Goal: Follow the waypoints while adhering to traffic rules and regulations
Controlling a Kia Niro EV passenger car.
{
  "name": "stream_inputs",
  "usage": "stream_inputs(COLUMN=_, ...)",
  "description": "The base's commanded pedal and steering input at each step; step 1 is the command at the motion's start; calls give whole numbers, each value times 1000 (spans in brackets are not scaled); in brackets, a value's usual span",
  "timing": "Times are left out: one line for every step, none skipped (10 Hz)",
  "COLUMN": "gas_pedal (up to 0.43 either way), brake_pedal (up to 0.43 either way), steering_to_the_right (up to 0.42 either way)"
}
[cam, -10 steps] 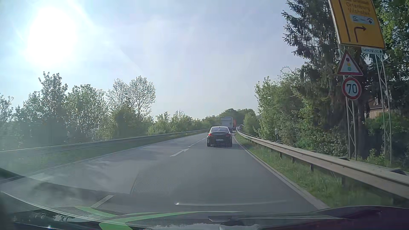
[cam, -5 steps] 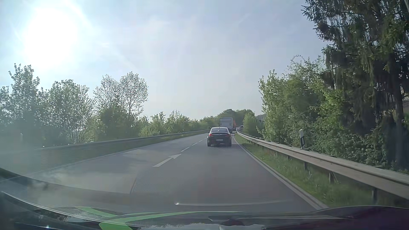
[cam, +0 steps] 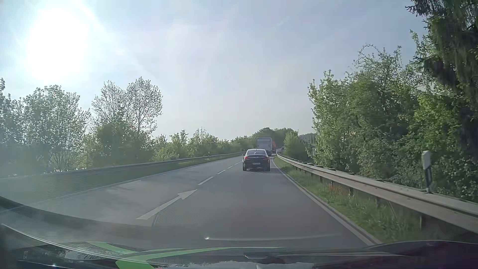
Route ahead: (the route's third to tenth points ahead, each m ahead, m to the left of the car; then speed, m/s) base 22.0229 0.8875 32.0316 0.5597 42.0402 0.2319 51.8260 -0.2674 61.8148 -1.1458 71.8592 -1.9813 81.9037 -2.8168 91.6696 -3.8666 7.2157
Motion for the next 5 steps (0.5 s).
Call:
stream_inputs(gas_pedal=118, brake_pedal=0, steering_to_the_right=6)
stream_inputs(gas_pedal=118, brake_pedal=0, steering_to_the_right=6)
stream_inputs(gas_pedal=118, brake_pedal=0, steering_to_the_right=6)
stream_inputs(gas_pedal=118, brake_pedal=0, steering_to_the_right=6)
stream_inputs(gas_pedal=118, brake_pedal=0, steering_to_the_right=6)
